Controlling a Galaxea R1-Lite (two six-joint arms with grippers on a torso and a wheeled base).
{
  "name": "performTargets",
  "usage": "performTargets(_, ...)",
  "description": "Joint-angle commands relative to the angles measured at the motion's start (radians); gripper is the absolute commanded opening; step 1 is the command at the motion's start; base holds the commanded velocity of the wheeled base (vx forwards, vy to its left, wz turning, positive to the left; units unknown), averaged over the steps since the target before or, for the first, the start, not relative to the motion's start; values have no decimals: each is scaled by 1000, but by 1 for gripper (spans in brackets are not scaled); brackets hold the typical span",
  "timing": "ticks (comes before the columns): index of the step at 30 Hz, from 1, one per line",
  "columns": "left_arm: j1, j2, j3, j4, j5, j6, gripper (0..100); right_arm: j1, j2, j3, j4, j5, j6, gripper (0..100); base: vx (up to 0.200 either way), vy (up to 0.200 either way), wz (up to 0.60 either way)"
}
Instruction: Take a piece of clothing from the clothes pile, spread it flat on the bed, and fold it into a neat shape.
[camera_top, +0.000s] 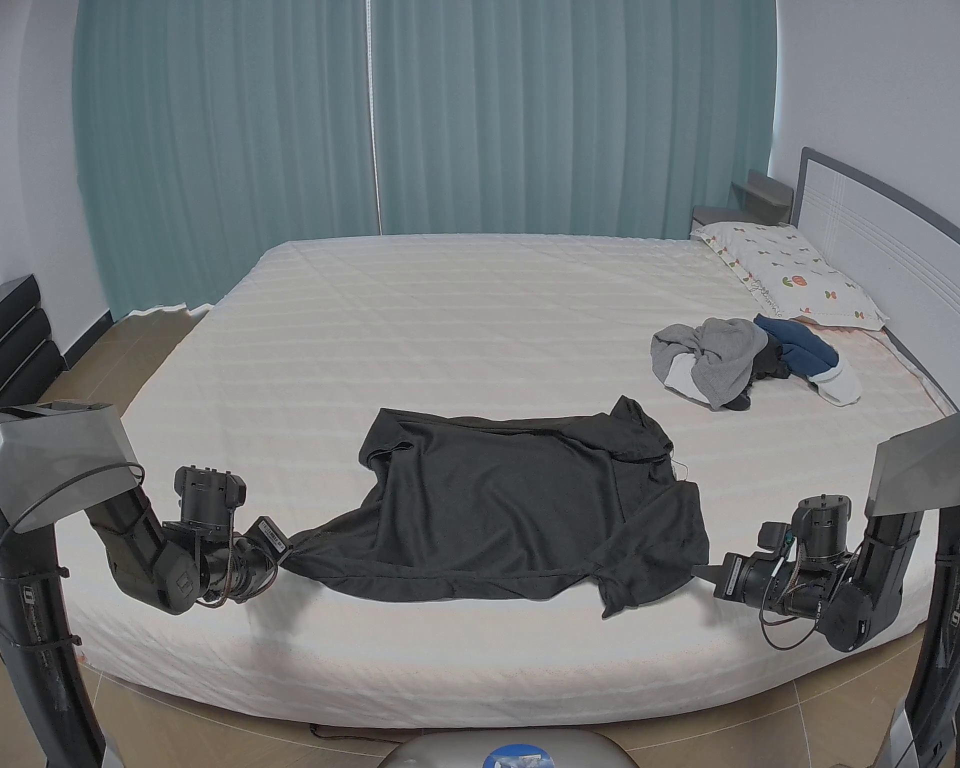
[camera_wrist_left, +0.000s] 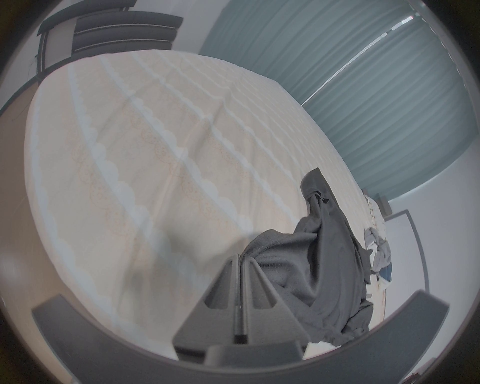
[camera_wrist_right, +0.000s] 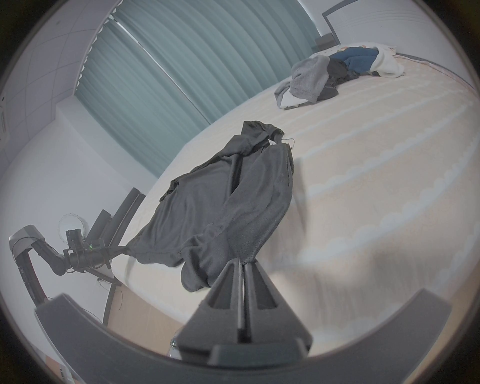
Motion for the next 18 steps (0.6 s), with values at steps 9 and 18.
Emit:
performTargets(9, -58, -130, 105, 169, 2, 149, 0, -64, -206, 124, 97, -2, -18, 0, 0, 0, 0)
performTargets(18, -115, -169, 167, 262, 5, 249, 0, -67, -319, 197, 121, -4, -33, 0, 0, 0, 0)
